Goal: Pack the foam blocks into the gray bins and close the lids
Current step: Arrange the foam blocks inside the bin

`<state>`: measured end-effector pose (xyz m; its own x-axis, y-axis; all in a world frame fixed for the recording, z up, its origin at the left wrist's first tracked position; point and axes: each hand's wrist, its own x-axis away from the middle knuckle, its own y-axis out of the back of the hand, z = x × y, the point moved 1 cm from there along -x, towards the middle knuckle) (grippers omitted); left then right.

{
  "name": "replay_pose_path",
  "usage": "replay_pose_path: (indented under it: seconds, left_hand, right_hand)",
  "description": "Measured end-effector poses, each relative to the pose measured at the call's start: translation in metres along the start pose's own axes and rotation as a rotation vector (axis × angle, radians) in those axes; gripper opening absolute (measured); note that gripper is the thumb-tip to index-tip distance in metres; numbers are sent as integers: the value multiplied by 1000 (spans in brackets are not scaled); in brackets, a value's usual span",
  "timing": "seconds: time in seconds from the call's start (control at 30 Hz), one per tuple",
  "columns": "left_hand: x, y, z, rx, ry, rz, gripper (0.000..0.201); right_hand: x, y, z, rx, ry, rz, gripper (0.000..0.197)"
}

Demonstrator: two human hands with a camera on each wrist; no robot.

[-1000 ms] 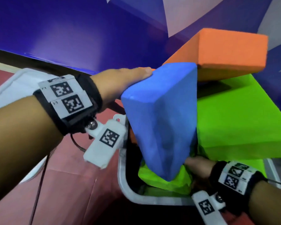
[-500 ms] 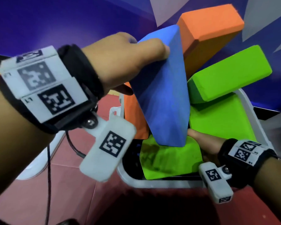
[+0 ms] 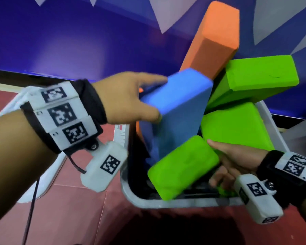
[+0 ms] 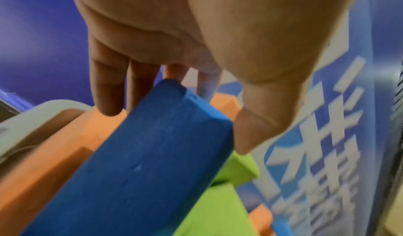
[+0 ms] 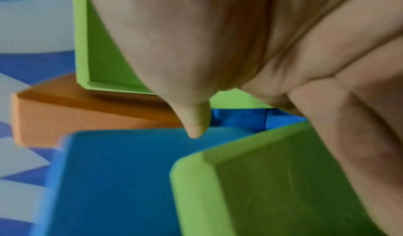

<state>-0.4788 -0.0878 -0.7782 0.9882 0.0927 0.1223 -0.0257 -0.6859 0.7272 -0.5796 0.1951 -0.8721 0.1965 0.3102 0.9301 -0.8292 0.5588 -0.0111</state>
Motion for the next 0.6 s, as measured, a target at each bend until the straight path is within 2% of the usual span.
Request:
replay_pose_path:
  seconds: [0.07, 0.13, 0.23, 0.33, 0.37, 0.43, 0.5, 0.57, 0.6]
  left_hand:
    - [1, -24, 6, -131, -13, 85, 97]
    - [1, -52, 16, -235, -10, 191, 97]
    - [0, -80, 37, -293, 60, 312, 85]
    - [-2, -88, 51, -272, 85, 242, 83]
    - [-4, -87, 52, -226, 91, 215, 81]
    - [-10, -86, 53, -144, 130, 169, 65]
    - [-16, -83, 54, -134, 172, 61, 50]
    - [-20, -78, 56, -131, 217, -79, 51]
    - [-22, -76, 57, -112, 244, -128, 57]
  right_hand:
    - [6, 4, 3, -12, -17, -60, 81]
    - [7, 7, 4, -33, 36, -135, 83]
    - [8, 3, 2, 119, 152, -258, 80]
    - [11, -9, 8, 308, 226, -269, 71]
    - [10, -11, 10, 368, 242, -286, 74]
    - [9, -13, 16, 488, 276, -402, 85]
    - [0, -7, 18, 621, 290, -540, 96]
    - [-5, -3, 19, 706, 284, -627, 115]
    - [-9, -2, 18, 708, 285, -651, 117]
